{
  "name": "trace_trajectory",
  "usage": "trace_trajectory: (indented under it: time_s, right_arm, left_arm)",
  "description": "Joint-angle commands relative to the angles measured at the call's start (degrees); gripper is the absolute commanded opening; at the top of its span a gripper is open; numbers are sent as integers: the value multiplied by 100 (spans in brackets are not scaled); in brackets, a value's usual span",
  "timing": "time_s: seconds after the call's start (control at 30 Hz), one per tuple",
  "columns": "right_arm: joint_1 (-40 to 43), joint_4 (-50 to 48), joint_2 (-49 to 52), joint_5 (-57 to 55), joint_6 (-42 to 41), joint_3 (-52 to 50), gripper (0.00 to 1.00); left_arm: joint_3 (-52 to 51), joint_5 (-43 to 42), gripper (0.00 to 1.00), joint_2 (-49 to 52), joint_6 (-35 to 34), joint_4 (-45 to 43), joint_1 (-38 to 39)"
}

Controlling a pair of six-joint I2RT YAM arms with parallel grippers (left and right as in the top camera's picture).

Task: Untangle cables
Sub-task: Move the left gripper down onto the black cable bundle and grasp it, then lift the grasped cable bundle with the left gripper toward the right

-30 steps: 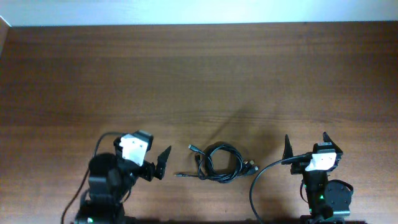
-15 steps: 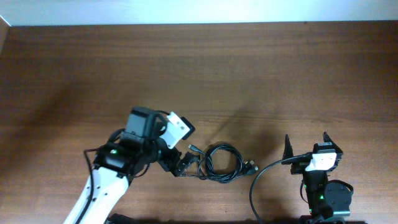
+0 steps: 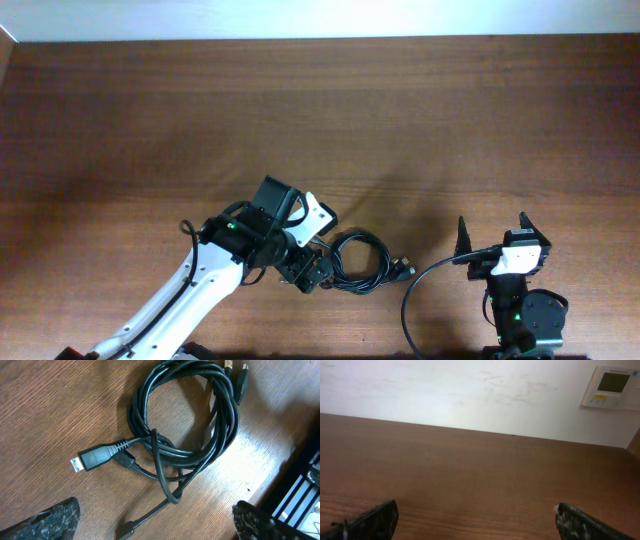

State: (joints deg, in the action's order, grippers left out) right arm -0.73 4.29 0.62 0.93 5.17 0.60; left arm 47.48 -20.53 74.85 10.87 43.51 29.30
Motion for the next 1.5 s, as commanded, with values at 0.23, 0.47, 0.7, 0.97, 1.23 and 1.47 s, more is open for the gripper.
trace_trajectory:
  time_s: [0.23, 0.47, 0.7, 0.97, 1.23, 1.47]
  right_arm:
    - [48, 39, -42, -74, 44, -28, 99]
    - [48, 39, -44, -74, 44, -28, 99]
    - [48, 39, -42, -74, 44, -28, 99]
    - [48, 39, -44, -74, 44, -28, 99]
    - [48, 37, -42, -74, 44, -28, 99]
    - [48, 37, -42, -74, 44, -28, 99]
  left_arm:
    - [131, 1156, 99, 50, -1292, 33, 627]
    - [131, 876, 99, 955, -1478, -68, 828]
    - [131, 876, 57, 1325, -1606, -398, 1106]
    - [131, 874, 0, 1325, -1606, -544, 1106]
    - [619, 876, 0, 1281, -1687, -472, 1104]
    - [1906, 874, 0, 1099, -1685, 251, 1106]
